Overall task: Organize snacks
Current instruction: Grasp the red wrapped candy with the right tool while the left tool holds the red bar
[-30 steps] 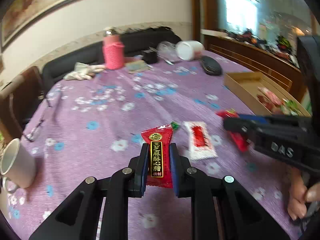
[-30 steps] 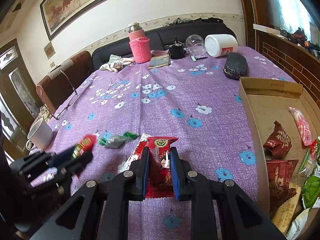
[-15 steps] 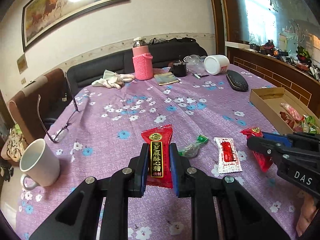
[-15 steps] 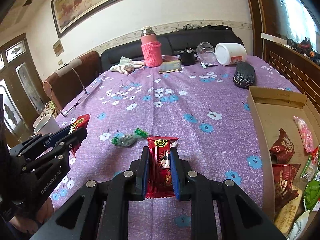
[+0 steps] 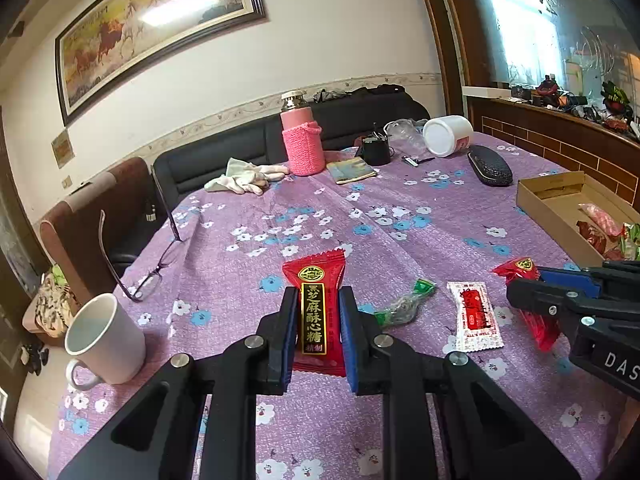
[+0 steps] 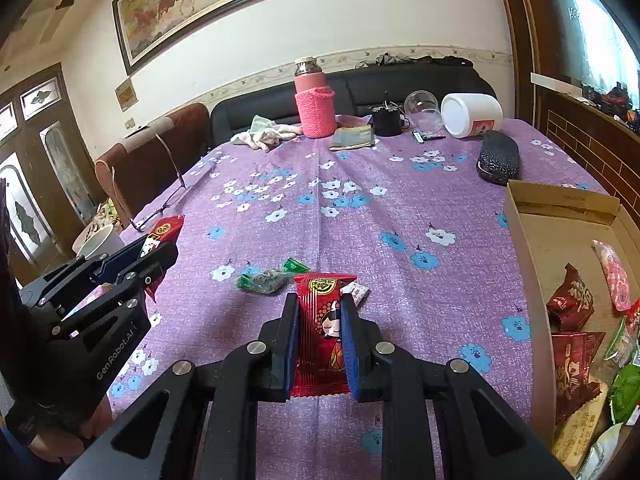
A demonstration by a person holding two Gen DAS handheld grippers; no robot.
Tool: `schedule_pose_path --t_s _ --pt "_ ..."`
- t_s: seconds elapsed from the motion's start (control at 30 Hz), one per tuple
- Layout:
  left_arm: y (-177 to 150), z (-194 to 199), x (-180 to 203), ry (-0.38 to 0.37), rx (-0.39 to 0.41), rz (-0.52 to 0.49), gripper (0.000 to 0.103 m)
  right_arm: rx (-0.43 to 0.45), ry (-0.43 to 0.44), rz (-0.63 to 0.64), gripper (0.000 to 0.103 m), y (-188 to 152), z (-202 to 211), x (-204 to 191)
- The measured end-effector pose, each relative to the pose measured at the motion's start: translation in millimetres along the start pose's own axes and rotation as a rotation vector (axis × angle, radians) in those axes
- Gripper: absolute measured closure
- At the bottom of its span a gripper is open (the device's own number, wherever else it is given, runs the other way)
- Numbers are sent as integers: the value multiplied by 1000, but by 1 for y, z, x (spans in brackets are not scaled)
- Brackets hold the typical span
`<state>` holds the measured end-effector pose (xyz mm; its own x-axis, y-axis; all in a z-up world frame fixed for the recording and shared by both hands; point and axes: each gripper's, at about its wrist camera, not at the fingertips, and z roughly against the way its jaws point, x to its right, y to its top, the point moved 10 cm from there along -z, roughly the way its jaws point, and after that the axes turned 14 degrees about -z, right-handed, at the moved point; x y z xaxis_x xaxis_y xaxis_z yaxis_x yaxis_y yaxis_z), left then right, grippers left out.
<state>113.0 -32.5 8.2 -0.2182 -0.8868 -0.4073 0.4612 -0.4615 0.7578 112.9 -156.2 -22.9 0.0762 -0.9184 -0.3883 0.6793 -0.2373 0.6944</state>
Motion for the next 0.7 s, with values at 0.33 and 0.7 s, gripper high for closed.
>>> schedule_pose_path --t_s 0.33,0.7 --pt "2 3 -6 56 16 -18 84 7 5 3 82 0 2 -2" --pt "1 3 -8 81 14 -24 84 9 5 1 82 0 2 -2"
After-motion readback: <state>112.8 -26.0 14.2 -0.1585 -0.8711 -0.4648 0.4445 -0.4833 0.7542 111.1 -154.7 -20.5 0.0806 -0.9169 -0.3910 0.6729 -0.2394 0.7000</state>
